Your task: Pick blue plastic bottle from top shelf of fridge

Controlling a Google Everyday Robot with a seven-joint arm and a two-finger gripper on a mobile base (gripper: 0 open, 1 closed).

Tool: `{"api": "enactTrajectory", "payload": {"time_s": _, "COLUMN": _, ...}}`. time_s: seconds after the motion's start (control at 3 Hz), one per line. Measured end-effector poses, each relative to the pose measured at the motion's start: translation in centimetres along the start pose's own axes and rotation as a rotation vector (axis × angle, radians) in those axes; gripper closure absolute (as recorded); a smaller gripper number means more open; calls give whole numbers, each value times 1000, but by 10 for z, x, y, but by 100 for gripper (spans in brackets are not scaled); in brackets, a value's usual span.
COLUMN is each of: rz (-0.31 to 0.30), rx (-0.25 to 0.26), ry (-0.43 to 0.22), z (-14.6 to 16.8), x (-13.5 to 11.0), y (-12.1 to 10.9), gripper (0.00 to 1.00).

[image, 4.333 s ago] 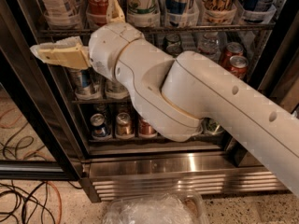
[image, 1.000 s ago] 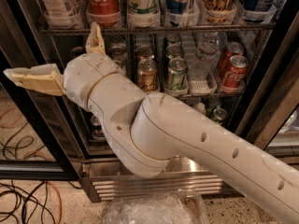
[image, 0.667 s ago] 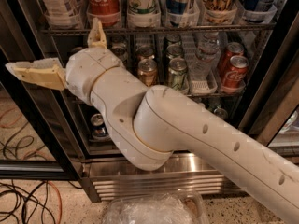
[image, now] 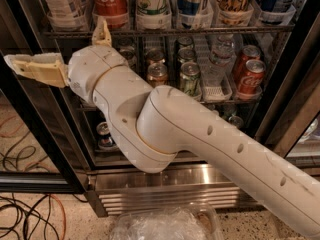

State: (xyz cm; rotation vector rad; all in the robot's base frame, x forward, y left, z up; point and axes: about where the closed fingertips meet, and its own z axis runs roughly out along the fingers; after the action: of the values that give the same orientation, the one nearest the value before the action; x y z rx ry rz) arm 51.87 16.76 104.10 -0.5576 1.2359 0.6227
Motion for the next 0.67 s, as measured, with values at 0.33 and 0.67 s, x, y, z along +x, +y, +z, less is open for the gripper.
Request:
{"api": "enactTrajectory", "payload": {"time_s": 0.33, "rz": 0, "rx": 0, "ry": 0, "z": 0, "x": 0, "y": 0, "gripper": 20}}
{"api": "enactTrajectory", "payload": {"time_s": 0.67, "rz": 0, "rx": 0, "ry": 0, "z": 0, "x": 0, "y": 0, "gripper": 43}}
